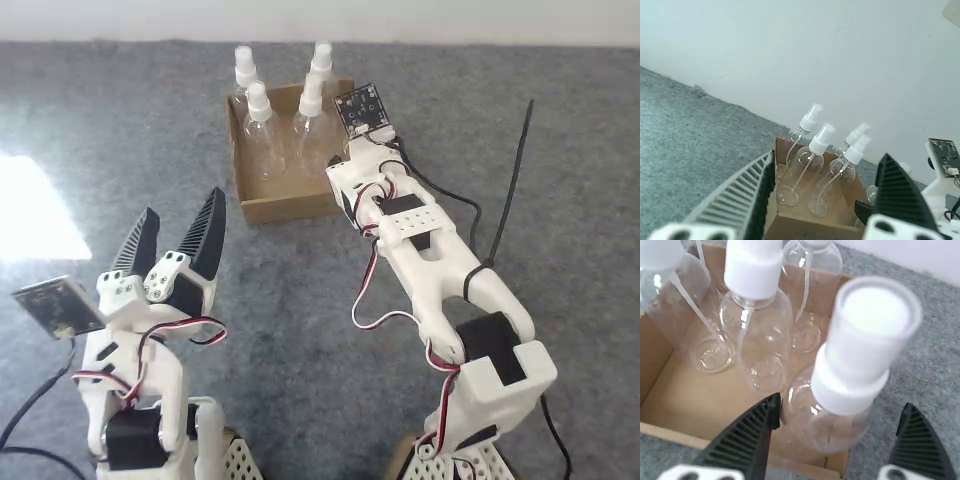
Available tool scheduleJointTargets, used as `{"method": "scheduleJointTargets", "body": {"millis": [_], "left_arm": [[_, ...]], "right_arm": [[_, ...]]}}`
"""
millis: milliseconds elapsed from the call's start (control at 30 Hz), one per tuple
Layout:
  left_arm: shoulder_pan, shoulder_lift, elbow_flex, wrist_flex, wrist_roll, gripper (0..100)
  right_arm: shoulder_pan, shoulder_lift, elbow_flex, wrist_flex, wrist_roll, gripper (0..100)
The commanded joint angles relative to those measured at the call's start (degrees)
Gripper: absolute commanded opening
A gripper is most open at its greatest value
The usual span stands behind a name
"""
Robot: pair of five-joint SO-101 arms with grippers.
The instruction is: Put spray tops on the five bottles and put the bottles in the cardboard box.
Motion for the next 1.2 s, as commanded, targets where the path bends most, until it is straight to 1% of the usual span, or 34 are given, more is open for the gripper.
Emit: {"method": "scheduleJointTargets", "body": {"millis": [0,167,333,567,700,933,1033,1167], "left_arm": [[0.0,-0.9,-2.6,-1.4,0.4,30],[0.2,-0.9,-2.4,-1.4,0.4,30],[-0.1,-0.9,-2.4,-1.5,0.4,30],[0.2,-0.9,-2.4,-1.5,0.4,30],[0.2,-0.9,-2.4,-1.5,0.4,30],[0.2,-0.9,-2.4,-1.5,0.4,30],[0.2,-0.9,-2.4,-1.5,0.4,30],[0.2,-0.9,-2.4,-1.5,0.4,30]], "right_arm": [[-0.2,-1.3,-2.3,0.7,0.9,31.9],[-1.7,-1.3,-3.8,4.9,0.9,32.2],[-1.5,-1.3,-5.9,8.0,0.8,32.2],[-1.5,-1.3,-5.9,8.3,0.9,32.4],[-1.5,-1.3,-5.7,8.4,0.9,37.7],[-2.0,-1.3,-5.6,8.5,0.9,38.1],[-2.1,-1.9,-6.1,11.4,0.9,38.1],[-3.2,-6.2,-5.2,14.8,0.7,38.1]]}}
